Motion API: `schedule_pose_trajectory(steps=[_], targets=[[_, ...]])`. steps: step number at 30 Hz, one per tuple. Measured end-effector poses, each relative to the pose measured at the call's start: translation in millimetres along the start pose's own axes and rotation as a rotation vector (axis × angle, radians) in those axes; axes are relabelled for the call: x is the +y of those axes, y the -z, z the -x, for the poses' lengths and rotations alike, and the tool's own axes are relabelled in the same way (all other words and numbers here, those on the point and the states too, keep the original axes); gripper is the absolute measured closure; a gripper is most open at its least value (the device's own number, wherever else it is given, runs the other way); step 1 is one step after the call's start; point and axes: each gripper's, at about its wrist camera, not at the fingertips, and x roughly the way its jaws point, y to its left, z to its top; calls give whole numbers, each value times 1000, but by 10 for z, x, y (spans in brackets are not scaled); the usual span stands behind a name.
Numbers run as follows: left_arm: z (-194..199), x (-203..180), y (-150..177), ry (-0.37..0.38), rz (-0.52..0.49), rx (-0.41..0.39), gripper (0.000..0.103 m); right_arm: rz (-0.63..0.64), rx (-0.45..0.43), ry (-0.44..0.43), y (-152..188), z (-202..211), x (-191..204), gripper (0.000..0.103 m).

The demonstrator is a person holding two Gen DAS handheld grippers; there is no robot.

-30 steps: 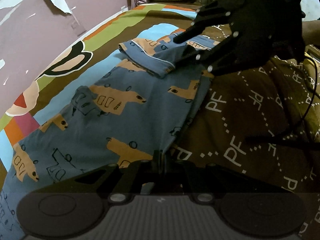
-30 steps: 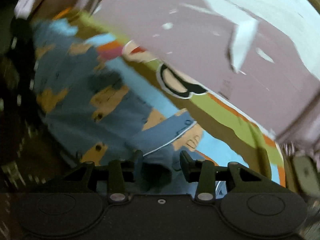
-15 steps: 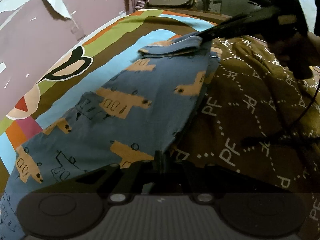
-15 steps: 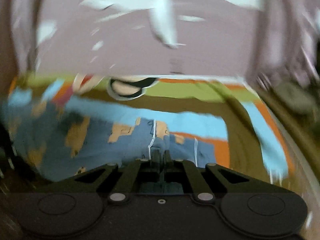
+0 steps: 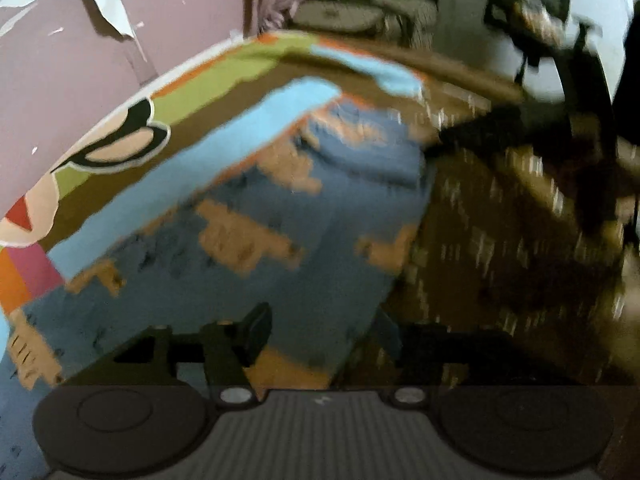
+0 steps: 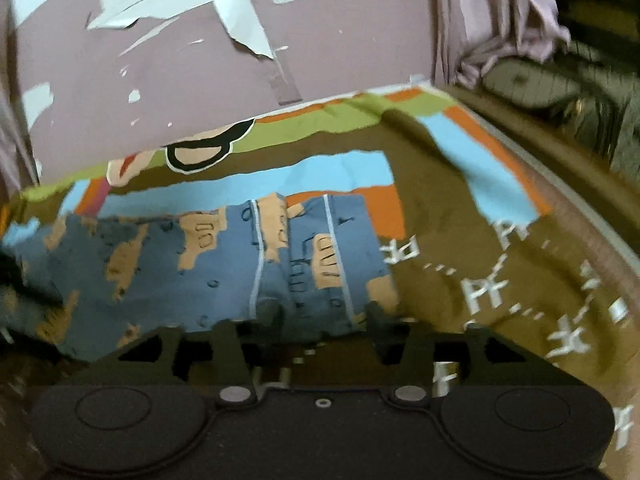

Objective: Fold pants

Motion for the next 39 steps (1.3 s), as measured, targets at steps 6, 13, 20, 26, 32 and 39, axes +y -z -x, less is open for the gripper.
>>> schedule_pose_trajectory(steps=[6,13,20,26,32,39], targets=[[-337,63,-588,32,133,-109,21,312,-127,12,48,78,272,12],[-919,106,-1019,47,233,-64,49,574,-161,-81,120,-10,612,46],[-1200,348,-1046,38,431,-22,57,608,-101,-95,202,-159,666,61],[-1218,357,-1145,69,478,-25,93,382,-73,-112,118,-152,419,88],[-1157,295,-1426,119,501,-107,103,8,-100,-148,-20,-93,-70,88],[-1266,166,-1625,112,467,-114,94,-209,-27,-78,65,-194,-486,86]])
